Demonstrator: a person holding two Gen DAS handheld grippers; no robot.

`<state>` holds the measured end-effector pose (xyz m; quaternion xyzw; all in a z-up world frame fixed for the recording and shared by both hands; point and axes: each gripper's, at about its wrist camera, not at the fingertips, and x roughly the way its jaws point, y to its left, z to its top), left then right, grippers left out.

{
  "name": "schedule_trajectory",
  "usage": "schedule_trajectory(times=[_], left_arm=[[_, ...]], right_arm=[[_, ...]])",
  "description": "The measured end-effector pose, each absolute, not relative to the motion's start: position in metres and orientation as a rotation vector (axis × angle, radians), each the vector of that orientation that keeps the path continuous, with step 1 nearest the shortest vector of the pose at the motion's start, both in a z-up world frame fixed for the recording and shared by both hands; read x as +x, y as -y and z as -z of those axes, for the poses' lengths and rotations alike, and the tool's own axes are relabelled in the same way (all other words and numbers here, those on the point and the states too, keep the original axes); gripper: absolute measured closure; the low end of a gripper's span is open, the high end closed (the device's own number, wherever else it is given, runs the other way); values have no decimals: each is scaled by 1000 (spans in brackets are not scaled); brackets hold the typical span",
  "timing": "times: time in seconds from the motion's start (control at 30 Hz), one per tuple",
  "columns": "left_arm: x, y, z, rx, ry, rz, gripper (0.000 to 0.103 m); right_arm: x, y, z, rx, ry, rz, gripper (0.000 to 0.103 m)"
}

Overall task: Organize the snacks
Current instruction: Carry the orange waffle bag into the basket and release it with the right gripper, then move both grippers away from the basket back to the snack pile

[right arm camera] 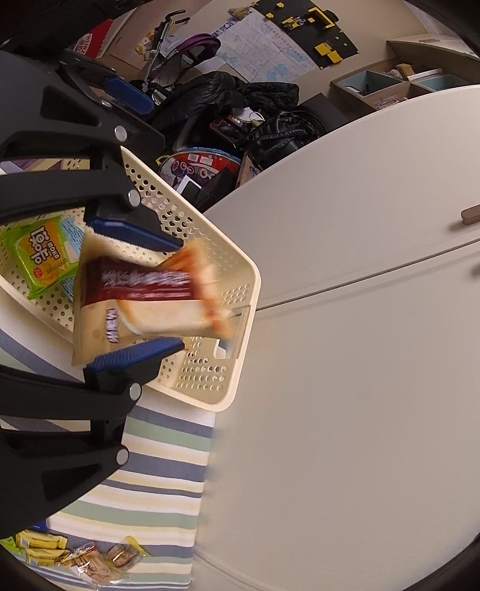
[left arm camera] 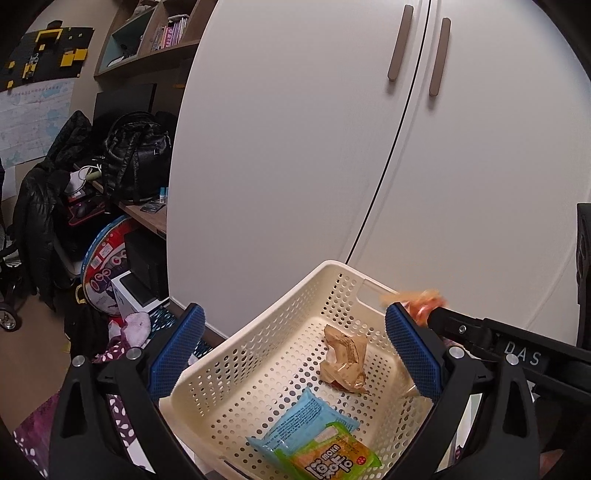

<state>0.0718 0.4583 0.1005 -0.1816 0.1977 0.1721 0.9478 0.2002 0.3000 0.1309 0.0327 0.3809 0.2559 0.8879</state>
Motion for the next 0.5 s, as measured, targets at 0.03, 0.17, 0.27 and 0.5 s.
schedule_trajectory(times=[0.03,0.17,0.27,0.5], left_arm=[[72,-459,-100,-371,-401,-351,3],[71,-459,-101,-372,-401,-346,3],[71,-458,-102,-367,-400,-344,3],[71,-456,-103,-361,-395,-342,3]], right_arm=[[200,-300,-132,65,-787,-527,49],[197,-297,-132,57,-782,-513,48],[195,-293,-129,58,-781,-499,47],[188,-282,-130,17,-754,-448,36]])
